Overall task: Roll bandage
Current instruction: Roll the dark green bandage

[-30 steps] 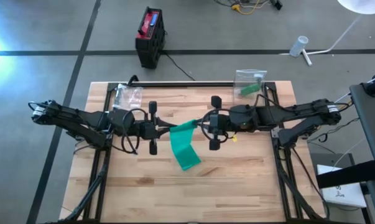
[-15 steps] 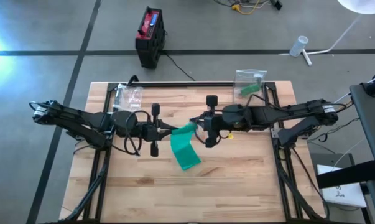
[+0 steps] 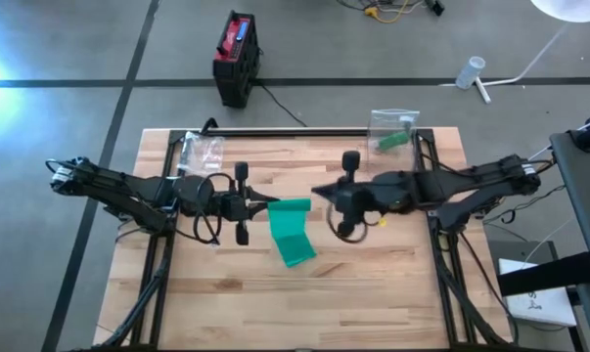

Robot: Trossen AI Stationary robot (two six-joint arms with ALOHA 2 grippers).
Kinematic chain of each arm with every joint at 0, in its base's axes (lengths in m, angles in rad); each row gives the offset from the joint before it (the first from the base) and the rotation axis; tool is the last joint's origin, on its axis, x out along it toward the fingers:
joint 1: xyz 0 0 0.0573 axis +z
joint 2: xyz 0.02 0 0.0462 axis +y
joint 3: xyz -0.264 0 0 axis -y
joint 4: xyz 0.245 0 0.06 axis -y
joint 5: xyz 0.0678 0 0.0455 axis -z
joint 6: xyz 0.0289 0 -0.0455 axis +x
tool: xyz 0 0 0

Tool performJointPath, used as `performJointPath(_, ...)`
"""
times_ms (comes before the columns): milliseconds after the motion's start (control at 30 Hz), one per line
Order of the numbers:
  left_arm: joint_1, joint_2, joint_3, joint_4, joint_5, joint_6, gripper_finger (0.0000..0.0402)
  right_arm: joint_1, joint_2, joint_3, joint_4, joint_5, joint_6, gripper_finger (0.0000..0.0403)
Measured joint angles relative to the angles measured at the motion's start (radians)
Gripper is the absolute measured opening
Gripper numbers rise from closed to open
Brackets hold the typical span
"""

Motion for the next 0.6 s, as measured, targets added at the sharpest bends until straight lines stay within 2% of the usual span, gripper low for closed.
performJointPath(133, 0.0, 0.0, 0.0, 0.002, 0.0, -0.044, 0.0, 0.03, -0.005, 0.0, 0.081, -0.186, -0.003, 0.0001)
performJointPath(200, 0.0, 0.0, 0.0, 0.009, 0.0, -0.064, 0.0, 0.033, 0.014, 0.0, 0.097, -0.222, -0.001, 0.0001)
performJointPath(367, -0.012, 0.0, 0.0, 0.013, 0.005, -0.082, 0.0, 0.015, 0.079, -0.003, 0.091, -0.126, -0.005, 0.0002)
performJointPath(500, -0.021, 0.001, 0.0, 0.012, 0.011, -0.079, 0.0, 0.006, 0.113, -0.003, 0.086, -0.117, -0.036, 0.0002)
performJointPath(600, -0.022, 0.006, 0.0, 0.024, 0.078, -0.079, 0.0, 0.001, 0.134, -0.003, 0.111, -0.098, -0.066, 0.0002)
